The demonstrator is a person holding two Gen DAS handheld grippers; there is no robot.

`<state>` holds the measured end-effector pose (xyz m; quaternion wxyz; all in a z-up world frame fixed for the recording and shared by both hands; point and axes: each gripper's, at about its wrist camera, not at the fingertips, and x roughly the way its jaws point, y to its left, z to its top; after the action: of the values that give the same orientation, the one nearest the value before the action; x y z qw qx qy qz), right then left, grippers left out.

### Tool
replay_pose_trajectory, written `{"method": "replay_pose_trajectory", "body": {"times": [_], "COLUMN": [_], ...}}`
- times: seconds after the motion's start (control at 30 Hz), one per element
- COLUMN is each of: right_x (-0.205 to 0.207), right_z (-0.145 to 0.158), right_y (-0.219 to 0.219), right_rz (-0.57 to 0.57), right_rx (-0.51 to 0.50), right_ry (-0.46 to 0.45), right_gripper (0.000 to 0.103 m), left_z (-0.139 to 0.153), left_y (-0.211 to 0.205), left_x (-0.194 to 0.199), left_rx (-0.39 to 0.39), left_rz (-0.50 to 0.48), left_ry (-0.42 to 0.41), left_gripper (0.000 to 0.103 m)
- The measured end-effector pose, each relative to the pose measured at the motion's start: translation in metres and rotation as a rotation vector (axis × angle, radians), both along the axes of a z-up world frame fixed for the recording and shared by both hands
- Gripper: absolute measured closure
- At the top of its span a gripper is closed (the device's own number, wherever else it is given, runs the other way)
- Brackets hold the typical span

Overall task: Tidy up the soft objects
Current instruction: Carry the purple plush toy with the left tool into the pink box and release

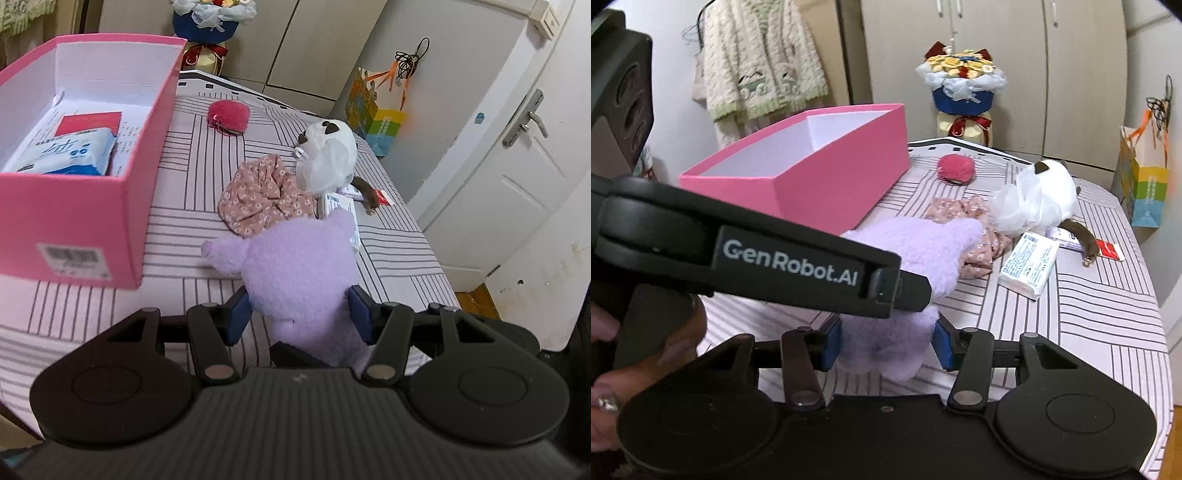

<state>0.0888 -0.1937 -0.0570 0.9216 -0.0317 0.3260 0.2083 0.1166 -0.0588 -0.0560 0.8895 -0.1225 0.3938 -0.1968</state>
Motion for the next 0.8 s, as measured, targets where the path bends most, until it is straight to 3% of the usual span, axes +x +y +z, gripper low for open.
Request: {"method": "replay_pose_trajectory", "body": {"times": [0.3,0.57,0.8], "right_x": [-0.027,-0.036,-0.018], "right_z": [0.032,0.066,0.087], "right_y": [0.029,0.059,0.085], "right_rz": [0.101,0.194,0.267], "right_rx": [-0.087,-0.047,0.037], "right_ry": [-0.015,-0.053,-0.051], "right_gripper": [0.047,0.045,0.044], "left_z": [0.03,0.063,0.082], "left_y": [0.029,0.069,0.103], "left_x": [-0.032,-0.051,-0.049], "left_rx": [-0.004,-0.021,-0.009], "left_rz": [0.019,0.038,0.054], "left_ry": [-0.009,-0.072,-0.12], "left_gripper": [0.048,0.048,0.048]}}
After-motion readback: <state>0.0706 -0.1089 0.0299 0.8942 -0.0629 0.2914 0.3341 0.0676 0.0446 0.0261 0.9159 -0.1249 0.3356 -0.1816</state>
